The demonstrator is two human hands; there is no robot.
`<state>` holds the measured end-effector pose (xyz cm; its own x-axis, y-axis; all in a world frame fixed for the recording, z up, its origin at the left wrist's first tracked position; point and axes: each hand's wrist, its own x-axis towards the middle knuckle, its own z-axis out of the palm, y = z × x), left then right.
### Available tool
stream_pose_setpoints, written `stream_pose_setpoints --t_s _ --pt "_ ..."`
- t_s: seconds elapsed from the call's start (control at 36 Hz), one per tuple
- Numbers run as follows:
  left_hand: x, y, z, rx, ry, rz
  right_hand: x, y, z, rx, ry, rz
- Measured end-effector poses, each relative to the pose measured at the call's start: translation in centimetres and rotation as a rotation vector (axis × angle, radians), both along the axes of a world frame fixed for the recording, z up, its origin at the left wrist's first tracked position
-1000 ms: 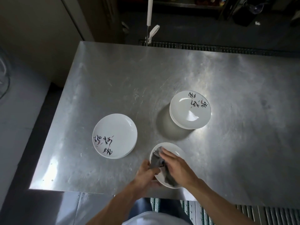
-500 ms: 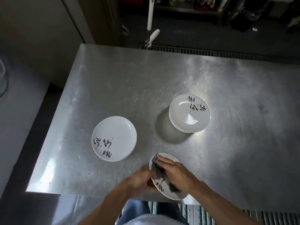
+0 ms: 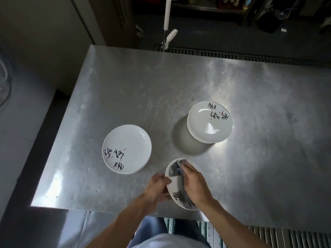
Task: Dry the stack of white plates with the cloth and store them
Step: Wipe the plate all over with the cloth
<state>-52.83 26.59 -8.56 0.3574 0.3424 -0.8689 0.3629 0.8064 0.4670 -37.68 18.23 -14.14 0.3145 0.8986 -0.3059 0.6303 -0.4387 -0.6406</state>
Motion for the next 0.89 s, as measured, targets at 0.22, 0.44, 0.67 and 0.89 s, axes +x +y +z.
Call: stream_pose_setpoints --t_s 0.22,0.44,0.67,0.89 --pt "-0.3 0.0 -0.2 -0.018 -0.063 -0.097 2.4 -1.4 0.0 0.002 -0.066 0.230" --pt "0.2 -0.5 -0.2 0.015 -0.070 0.048 4.0 -2.5 -0.2 -0.116 -0.140 0.245" --pt "1.6 -0.8 0.4 -0.011 -0.169 0.183 0.0 -2.3 2.8 0.048 0.169 0.197" --pt "1.1 0.6 0.8 -0.040 -0.204 0.186 0.7 -1.4 5.8 -0.010 0.083 0.402"
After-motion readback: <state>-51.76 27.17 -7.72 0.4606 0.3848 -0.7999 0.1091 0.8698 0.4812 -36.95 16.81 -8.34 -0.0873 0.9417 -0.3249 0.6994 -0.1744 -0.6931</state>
